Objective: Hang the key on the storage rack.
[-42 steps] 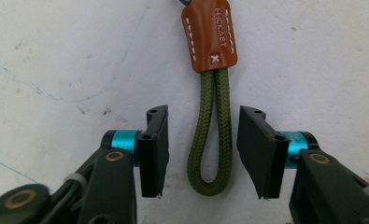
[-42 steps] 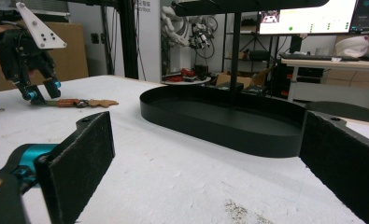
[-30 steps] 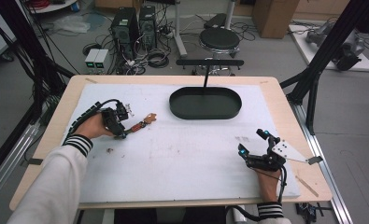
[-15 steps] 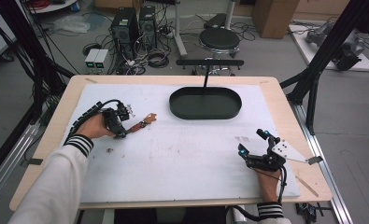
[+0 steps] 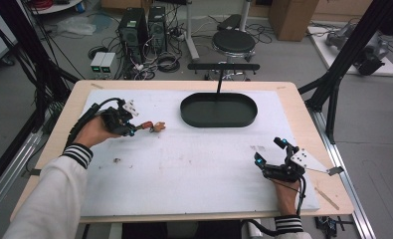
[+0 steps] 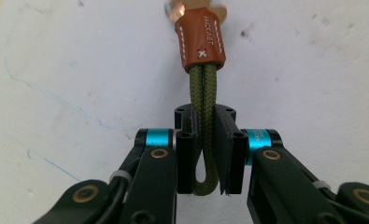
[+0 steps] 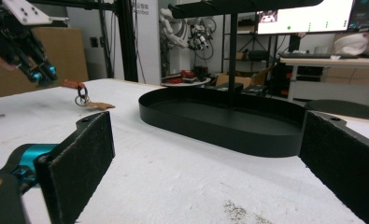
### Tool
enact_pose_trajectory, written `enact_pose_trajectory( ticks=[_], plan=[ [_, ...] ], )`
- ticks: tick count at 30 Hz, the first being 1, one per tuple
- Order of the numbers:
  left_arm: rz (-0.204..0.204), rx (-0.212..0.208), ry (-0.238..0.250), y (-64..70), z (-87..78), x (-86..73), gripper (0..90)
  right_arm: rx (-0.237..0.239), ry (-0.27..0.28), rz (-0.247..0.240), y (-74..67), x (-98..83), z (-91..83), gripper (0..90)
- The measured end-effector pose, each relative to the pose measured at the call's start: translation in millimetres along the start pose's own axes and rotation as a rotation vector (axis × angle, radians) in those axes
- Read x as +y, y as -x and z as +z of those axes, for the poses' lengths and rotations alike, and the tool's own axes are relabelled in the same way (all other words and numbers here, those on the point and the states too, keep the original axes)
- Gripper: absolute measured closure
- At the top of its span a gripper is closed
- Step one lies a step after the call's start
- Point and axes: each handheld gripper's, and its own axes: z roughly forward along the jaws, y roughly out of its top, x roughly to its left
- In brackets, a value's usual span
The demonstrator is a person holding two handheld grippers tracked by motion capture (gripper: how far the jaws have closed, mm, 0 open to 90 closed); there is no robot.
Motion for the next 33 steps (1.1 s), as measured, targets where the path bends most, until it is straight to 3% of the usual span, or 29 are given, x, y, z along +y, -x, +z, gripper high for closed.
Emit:
enact_pose_trajectory(
  ticks=[1,2,4,9,16,20,22,25,33],
  plan=[
    [0.0,0.0,0.0,0.0,0.0,0.0,79.7,0.001,-0.013,0.002,0.1,0.8,0.1,2.9],
    [-0.003,-0.002,0.039,0.8,-7.6,2.3,79.7,-0.006,-0.023,-0.016,0.9,1.9,0.6,2.9],
    [0.005,-0.006,0.072,2.5,-13.9,5.0,79.7,0.003,-0.022,-0.019,1.2,5.1,1.0,2.9],
    [0.024,-0.029,0.138,8.7,-27.0,13.0,79.7,0.055,-0.022,-0.024,-2.7,17.4,4.7,2.9],
    [0.049,-0.103,0.249,22.6,-40.5,24.5,79.7,0.19,-0.049,-0.067,-10.9,49.9,24.0,2.9],
    [0.056,-0.126,0.279,26.5,-42.4,28.9,79.7,0.269,-0.067,-0.096,-16.3,71.9,36.0,2.9],
    [0.062,-0.164,0.324,31.5,-43.5,35.3,79.6,0.327,-0.087,-0.092,-19.6,83.0,42.8,2.9],
    [0.081,-0.185,0.341,36.2,-44.2,40.3,79.6,0.395,-0.113,-0.112,-24.0,95.4,52.0,2.9],
    [0.134,-0.257,0.389,56.4,-39.7,62.5,79.6,0.493,-0.19,-0.173,-35.7,119.4,75.0,3.0]
  ],
)
